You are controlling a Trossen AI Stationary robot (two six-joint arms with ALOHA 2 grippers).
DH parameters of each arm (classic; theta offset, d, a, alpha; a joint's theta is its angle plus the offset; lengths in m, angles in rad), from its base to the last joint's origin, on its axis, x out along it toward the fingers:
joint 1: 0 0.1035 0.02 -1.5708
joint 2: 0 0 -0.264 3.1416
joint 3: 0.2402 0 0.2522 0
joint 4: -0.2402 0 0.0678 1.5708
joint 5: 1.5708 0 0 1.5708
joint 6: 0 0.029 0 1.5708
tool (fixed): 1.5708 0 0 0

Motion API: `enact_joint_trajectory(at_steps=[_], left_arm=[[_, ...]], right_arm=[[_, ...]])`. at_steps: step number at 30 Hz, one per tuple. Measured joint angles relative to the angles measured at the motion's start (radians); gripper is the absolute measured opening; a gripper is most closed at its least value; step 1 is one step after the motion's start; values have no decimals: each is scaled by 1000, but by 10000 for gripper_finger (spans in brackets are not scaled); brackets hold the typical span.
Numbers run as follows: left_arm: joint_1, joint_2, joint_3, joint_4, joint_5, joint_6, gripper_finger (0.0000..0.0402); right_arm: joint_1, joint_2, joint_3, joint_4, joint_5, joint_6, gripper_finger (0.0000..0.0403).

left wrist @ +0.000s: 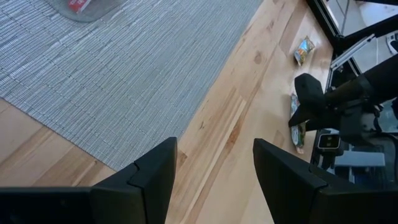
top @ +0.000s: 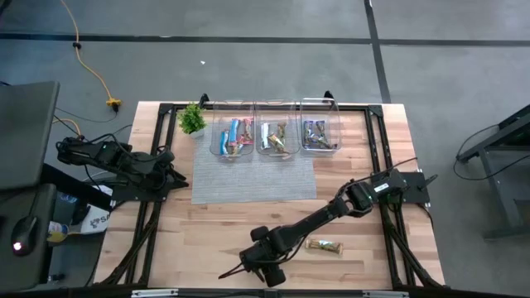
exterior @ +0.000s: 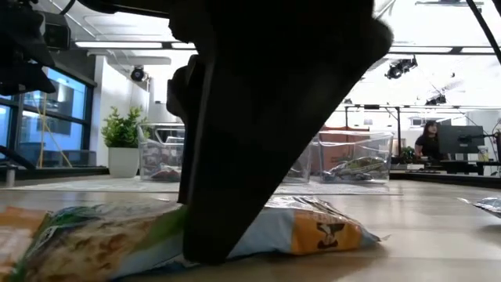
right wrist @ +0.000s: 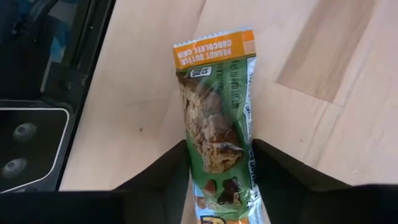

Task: Pick and place Granola Bars by type
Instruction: Put the yellow granola bar into the middle transparent bin

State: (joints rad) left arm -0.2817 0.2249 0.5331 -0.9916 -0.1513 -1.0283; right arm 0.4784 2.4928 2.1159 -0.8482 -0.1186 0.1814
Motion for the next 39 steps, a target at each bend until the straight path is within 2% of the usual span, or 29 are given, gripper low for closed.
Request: enact_joint_trajectory(at_steps=[10,15,20,27,29,34,39], left_arm=[[0,0,0,0,0,1,204],[0,0,0,0,-1,1,204],[0,0,0,0,-12,-1,204],[0,0,0,-2,-16,-2,204],[0,0,0,-5,-22,-2,204],[0,0,0,-6,-34,-3,204],[0,0,0,-7,-35,-15,204]], right_arm=[[-13,-12,-3,-10,7,13,79],[-56,-63,-10,-46,77,24,70],[-138,-171,-6,-76,184,23,70],[-319,-350,-3,-176,409,79,70],[-391,-384,-3,-194,441,105,70],[-586,-435,-3,-209,451,251,71],[-747,-434,-5,-280,429,398,71]])
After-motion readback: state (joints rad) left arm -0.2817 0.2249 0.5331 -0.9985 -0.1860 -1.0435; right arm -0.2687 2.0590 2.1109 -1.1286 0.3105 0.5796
